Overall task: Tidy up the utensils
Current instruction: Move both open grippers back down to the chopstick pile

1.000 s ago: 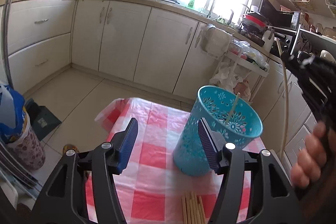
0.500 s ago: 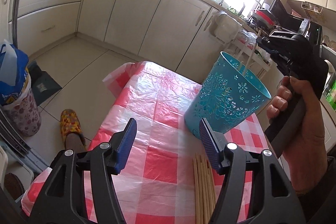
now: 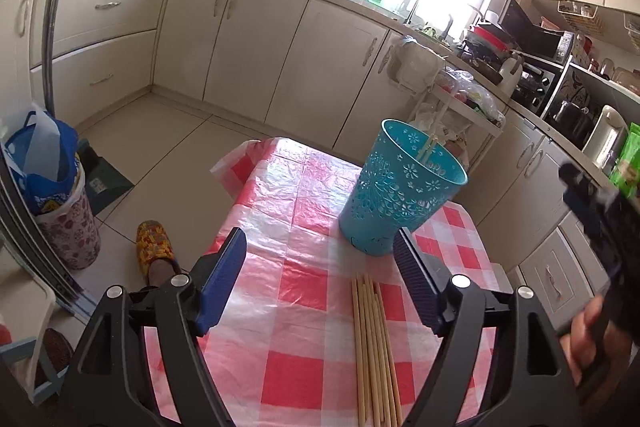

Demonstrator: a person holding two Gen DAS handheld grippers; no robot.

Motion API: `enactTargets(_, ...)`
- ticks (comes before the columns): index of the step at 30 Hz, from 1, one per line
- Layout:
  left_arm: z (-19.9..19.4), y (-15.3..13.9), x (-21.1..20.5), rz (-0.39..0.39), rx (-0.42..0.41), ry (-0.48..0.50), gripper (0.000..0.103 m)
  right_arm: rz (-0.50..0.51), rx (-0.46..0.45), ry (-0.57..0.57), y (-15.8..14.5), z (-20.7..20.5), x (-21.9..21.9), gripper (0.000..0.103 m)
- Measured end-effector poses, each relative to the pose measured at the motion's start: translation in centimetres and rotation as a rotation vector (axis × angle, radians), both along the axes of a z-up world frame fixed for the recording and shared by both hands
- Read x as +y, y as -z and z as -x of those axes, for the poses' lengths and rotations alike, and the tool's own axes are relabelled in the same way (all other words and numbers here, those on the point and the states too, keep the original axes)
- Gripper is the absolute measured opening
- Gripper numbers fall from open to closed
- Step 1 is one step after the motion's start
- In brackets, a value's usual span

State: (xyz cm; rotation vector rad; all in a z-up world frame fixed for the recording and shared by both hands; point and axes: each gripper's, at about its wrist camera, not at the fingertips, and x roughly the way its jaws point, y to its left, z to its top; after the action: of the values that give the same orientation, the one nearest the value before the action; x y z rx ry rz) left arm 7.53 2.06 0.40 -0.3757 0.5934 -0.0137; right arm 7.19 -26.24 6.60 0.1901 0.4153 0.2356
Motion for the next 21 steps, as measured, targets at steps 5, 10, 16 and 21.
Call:
enactTargets(5, 4.1, -0.1, -1.6, -0.071, 0.044, 0.043, 0.077, 0.055, 0.229, -0.009, 5.6, 7.3, -0.6, 0.06)
enactTargets(10, 7.7, 0.3, -3.0, -0.153, 0.081, 0.066, 0.079, 0.079, 0.319, -0.01, 7.6, 9.4, -1.1, 0.06)
enactTargets(16, 10.5, -0.4, -3.7, -0.233, 0.084, 0.056, 0.083, 0.085, 0.32, -0.056, 8.2, 9.1, -0.3, 0.054)
enactTargets(21, 11.6, -0.8, -3.7, -0.262, 0.084, 0.051, 0.087, 0.09, 0.379, -0.086, 10.2, 5.5, 1.0, 0.031)
